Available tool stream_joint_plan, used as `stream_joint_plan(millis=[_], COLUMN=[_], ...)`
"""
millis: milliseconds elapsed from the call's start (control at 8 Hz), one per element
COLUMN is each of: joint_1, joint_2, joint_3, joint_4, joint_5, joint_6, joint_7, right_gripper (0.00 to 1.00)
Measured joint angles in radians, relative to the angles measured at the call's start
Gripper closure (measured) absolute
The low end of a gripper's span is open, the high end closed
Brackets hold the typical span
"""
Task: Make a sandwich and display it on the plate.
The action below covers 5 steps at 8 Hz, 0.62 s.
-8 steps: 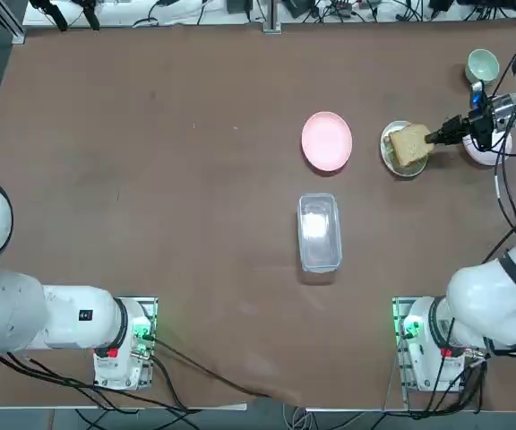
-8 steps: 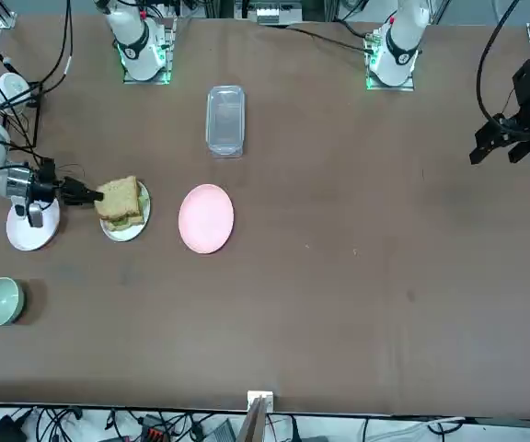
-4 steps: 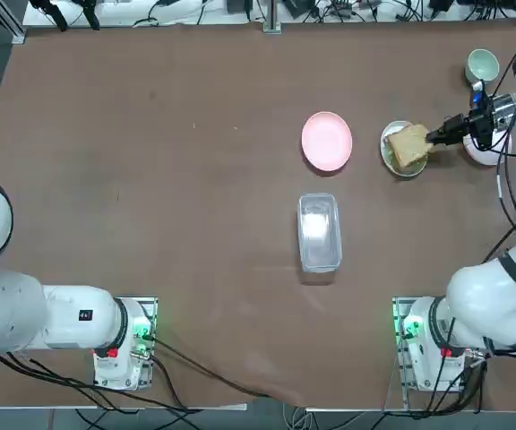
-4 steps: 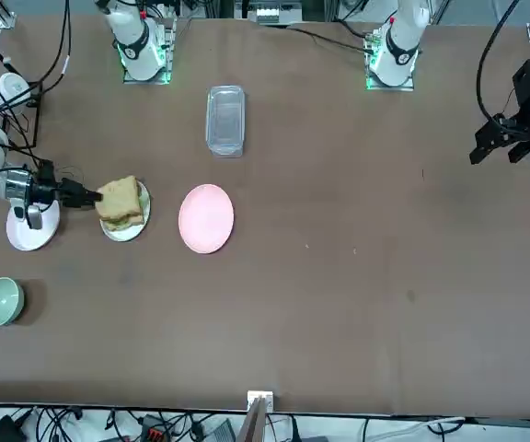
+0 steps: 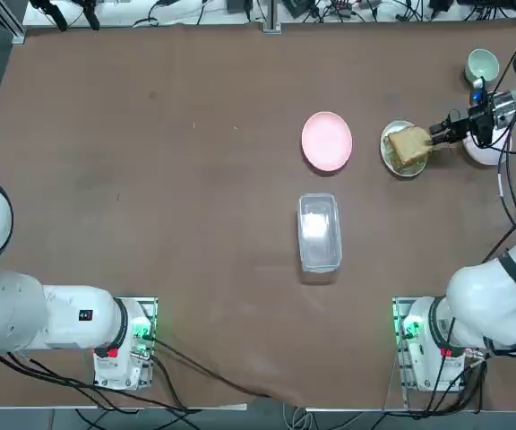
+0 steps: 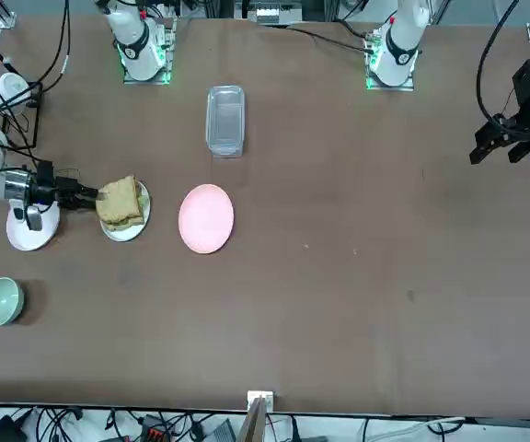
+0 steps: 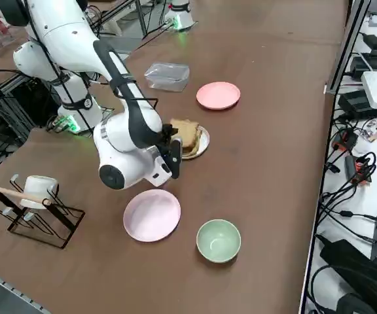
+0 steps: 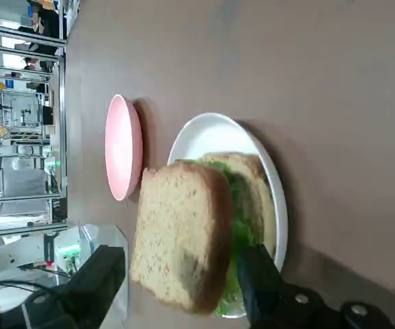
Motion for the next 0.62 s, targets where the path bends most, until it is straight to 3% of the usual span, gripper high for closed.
stream_joint_plan(millis=[625], joint_1=[0.007], joint_2=[-0.027], joint_3=[0.002], joint_4=[0.126], joint_5=[-0.128], joint_6=[-0.001], joint_7=[-0.002], right_gripper=[0.0])
